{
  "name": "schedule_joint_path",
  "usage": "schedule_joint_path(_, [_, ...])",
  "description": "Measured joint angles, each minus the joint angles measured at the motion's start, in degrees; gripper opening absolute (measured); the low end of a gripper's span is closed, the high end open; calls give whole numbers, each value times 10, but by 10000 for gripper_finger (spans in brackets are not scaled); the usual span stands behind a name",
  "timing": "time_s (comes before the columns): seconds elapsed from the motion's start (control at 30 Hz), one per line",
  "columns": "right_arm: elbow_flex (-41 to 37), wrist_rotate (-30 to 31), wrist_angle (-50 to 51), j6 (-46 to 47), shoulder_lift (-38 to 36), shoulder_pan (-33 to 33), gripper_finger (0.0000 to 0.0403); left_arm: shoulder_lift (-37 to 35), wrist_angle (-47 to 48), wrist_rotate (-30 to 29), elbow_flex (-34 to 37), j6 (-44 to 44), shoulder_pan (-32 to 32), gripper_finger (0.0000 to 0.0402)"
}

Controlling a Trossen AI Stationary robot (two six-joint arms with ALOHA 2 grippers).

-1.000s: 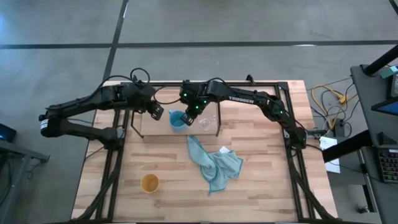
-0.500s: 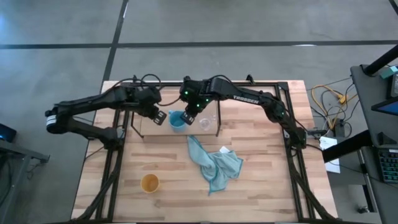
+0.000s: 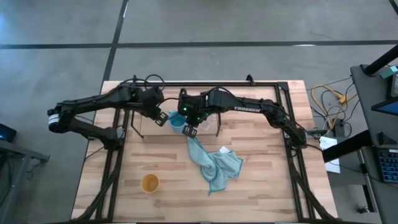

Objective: Stack small to large cups/mugs on shelf
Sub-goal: Put the blue cup on the shelf

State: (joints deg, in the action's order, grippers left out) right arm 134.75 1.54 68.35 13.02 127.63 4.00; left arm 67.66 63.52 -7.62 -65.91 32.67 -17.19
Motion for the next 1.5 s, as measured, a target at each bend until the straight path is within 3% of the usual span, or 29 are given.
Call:
schedule_joint_path(0.27, [0, -3, -18, -115, 0, -10, 8, -88, 0, -1, -7, 1, 0, 0])
schedule_joint_path(0.53, [-1, -53, -83, -88, 1, 16, 9, -165, -1, -2, -8, 15, 0, 0])
schedule_joint_path(0.67, [-1, -56, -70, -124, 4, 19, 9, -183, 0, -2, -7, 10, 0, 0])
schedule_joint_path(1.13, [-1, -64, -40, -205, 4, 15, 13, -178, 0, -2, -6, 10, 0, 0])
schedule_joint_path(1.5, [-1, -60, -41, -198, 4, 15, 91, -174, 1, 3, -5, 9, 0, 0])
